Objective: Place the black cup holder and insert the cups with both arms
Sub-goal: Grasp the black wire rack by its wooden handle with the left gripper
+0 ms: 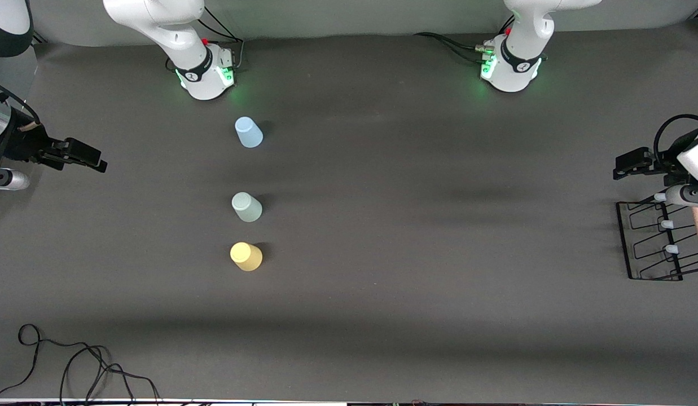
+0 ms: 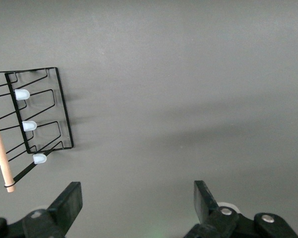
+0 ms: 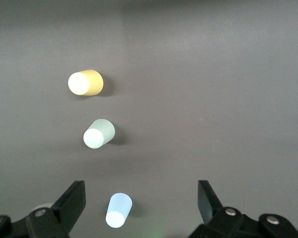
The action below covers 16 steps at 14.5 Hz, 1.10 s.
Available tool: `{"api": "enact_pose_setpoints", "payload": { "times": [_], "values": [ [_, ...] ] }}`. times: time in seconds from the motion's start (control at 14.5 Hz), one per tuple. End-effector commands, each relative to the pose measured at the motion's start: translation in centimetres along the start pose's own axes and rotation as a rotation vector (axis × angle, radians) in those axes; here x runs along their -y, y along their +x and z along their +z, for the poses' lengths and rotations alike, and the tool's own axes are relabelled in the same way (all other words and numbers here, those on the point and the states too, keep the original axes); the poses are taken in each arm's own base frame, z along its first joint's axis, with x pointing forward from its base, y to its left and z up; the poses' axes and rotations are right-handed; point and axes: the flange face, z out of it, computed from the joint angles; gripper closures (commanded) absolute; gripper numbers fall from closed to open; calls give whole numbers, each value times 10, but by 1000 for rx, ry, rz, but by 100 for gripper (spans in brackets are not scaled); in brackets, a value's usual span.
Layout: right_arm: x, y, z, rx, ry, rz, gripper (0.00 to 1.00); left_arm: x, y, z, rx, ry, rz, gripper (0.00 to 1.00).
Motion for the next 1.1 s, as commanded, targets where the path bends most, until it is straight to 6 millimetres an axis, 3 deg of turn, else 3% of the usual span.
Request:
{"api": "enact_pose_setpoints", "payload": {
  "times": [0.0,0.28,0.48,0.62,0.83,1.03],
  "values": [
    [-2,-7,-6,-3,18,-17,0,-4,2,-4,-22,9,12,0],
    [-2,-5,-6,-3,19,-17,0,-3,2,-8,-36,15,16,0],
    [-2,-5,-6,-3,19,-17,0,7,17,-8,-122,25,3,0],
    [-3,-5,-6,-3,19,-15,0,36,29,-3,-175,40,-35,0],
    [-3,-5,-6,-4,19,-14,0,86,37,26,-156,49,-40,0],
    [-3,-5,-6,-4,19,-15,0,164,39,63,-135,36,37,0]
  ]
}}
